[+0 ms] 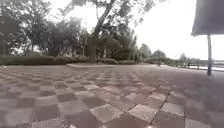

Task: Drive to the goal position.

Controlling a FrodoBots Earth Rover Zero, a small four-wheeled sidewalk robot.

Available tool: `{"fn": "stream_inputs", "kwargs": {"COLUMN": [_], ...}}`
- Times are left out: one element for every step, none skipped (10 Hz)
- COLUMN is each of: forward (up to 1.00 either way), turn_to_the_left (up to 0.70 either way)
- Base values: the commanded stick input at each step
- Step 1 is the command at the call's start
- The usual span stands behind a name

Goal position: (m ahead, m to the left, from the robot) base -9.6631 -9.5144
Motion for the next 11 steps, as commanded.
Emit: {"fn": "stream_inputs", "kwargs": {"forward": [0.0, 0.0, 0.0, 0.0, 0.0, 0.0, 0.0, 0.0, 0.0, 0.0, 0.0], "turn_to_the_left": [0.85, 0.85, 0.85, 0.85, 0.85, 0.85, 0.85, 0.85, 0.85, 0.85, 0.85]}}
